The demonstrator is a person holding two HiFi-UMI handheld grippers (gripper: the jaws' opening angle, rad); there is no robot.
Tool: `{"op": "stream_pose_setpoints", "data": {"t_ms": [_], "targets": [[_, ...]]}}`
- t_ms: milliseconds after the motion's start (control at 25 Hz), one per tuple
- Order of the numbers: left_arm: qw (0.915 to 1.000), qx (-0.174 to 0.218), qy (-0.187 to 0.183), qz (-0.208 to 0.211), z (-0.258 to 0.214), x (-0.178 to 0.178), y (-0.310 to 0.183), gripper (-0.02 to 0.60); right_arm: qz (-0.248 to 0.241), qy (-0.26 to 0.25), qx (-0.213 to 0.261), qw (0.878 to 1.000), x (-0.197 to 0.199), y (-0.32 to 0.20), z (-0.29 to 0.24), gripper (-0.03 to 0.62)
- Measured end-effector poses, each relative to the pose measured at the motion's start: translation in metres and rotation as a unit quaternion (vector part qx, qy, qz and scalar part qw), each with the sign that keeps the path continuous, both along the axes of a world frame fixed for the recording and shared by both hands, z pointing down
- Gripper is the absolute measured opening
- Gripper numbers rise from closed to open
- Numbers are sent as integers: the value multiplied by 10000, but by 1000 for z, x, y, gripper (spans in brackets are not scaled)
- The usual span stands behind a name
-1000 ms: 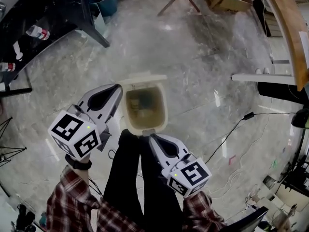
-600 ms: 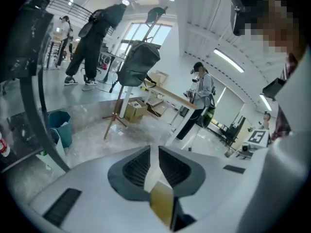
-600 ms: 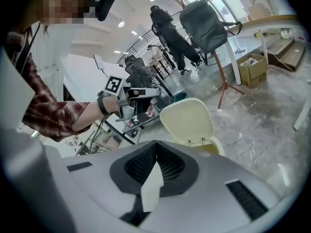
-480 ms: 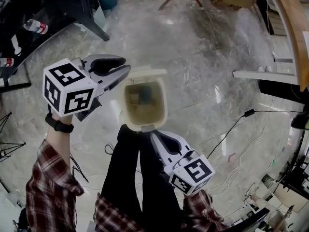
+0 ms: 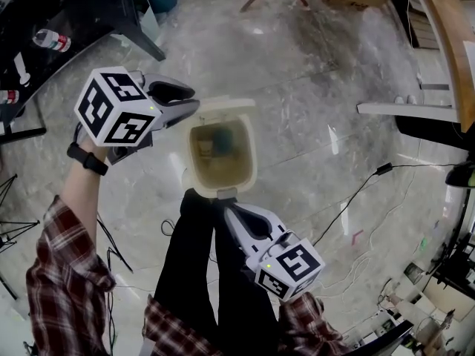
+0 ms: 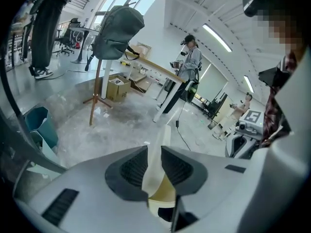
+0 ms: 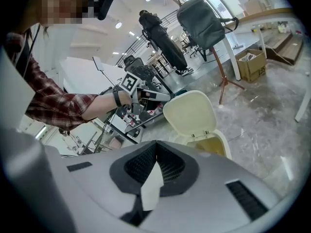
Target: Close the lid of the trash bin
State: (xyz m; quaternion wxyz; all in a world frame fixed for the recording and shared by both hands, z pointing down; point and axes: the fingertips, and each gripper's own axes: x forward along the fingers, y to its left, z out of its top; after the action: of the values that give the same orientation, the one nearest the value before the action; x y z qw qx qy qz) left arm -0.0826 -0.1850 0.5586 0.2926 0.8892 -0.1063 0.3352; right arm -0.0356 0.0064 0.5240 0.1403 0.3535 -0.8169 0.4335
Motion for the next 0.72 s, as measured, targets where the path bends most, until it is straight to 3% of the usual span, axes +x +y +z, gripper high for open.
{"op": "stream_pose_setpoints", "data": {"t_ms": [440,720], "targets": [[9982,-348,-1,486,1,9,26,77,167,-20,14,9999,3,6,-4,14],[9955,-534,11,787,9,22,85,78,310,10,123,9994,11,4,-17,14]]}}
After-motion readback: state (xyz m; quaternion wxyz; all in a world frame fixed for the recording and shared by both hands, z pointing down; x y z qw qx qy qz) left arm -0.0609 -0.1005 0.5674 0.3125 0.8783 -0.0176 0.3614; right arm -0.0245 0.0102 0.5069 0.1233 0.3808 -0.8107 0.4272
